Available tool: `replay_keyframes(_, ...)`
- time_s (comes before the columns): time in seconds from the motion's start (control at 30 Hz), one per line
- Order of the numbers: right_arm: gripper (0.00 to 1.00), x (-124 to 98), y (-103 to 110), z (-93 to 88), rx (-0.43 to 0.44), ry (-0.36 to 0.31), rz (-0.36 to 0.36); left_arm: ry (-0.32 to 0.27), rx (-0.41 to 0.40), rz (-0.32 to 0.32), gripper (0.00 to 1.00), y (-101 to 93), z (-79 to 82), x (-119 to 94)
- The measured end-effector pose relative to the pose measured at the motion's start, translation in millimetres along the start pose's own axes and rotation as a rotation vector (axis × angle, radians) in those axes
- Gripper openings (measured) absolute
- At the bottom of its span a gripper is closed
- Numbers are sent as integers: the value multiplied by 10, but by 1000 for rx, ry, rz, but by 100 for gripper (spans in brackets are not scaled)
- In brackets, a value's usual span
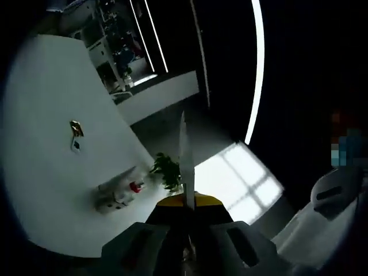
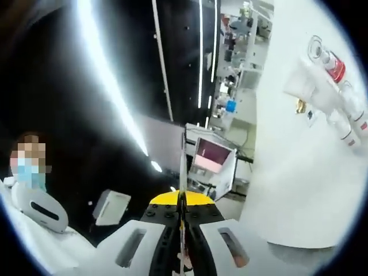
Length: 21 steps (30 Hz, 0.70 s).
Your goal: Arrange the skincare products in the storage area until every visible bottle or jar stands upright without overlapping.
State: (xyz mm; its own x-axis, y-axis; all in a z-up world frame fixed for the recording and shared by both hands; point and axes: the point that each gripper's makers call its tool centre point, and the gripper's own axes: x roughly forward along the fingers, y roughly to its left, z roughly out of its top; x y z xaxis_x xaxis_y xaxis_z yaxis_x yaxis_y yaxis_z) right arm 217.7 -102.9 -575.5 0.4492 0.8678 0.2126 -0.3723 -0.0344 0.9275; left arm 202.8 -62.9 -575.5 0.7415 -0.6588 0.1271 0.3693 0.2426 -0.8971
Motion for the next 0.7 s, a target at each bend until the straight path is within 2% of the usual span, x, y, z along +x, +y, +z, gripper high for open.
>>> replay_keyframes(0.03, 1, -15, -40, -18, -2, -4, -7, 4, -3, 15, 0, 41, -20, -4)
replay_keyframes(0.27, 1, -22, -100, -43, -10, -9, -33, 9, -54, 17, 0, 125, -76, -4)
replay_keyframes(0.4, 2, -10, -124, -18, -58, -10, -54, 14, -68, 18, 0, 166, -71, 34)
replay_keyframes(0.47, 4, -29, -187, 5, -118, -4, -82, 17, -71, 23, 0, 201, -73, 48)
replay_keyframes(0.7, 20, -130, -349, 49, -209, 15, -155, 42, -103, 71, 0, 415, -80, 82)
